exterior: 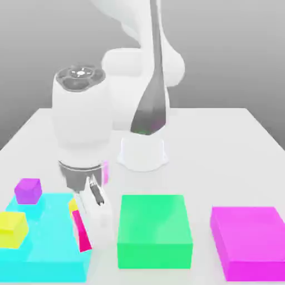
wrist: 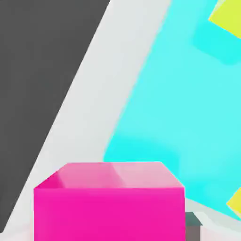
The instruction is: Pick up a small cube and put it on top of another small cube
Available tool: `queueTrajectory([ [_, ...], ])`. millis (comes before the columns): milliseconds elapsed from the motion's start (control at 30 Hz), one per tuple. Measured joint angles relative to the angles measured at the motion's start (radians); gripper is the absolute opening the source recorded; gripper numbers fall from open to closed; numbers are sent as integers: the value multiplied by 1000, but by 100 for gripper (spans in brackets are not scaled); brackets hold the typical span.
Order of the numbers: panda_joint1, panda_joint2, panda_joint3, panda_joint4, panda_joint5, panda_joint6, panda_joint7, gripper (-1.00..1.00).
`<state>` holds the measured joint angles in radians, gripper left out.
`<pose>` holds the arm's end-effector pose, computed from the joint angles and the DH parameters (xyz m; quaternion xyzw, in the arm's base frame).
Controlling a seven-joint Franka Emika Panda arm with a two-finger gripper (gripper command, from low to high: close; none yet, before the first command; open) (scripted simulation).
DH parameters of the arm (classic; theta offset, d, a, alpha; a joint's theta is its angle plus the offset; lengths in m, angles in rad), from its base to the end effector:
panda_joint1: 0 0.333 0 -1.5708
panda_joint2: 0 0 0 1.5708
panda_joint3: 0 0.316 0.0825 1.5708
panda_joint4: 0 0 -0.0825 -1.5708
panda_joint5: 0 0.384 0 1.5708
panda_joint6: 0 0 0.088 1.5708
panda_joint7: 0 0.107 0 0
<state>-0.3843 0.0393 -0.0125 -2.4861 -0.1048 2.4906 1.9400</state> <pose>0.4321 -0.1805 0.2698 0.4299 -0.9022 0.0093 0.0345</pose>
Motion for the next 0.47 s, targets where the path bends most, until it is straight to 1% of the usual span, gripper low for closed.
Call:
queueTrajectory([
  [67,-107,-68,-36,-44,15,-17,78,-100],
  [200,-224,-204,-104,-138,50,-36,236,-100],
  [267,-249,-184,-126,-170,63,22,270,-100],
  [333,-254,-125,-131,-189,79,100,269,-100],
  [367,-255,-102,-131,-195,86,130,266,100],
  [467,-255,-102,-131,-195,86,130,266,100],
])
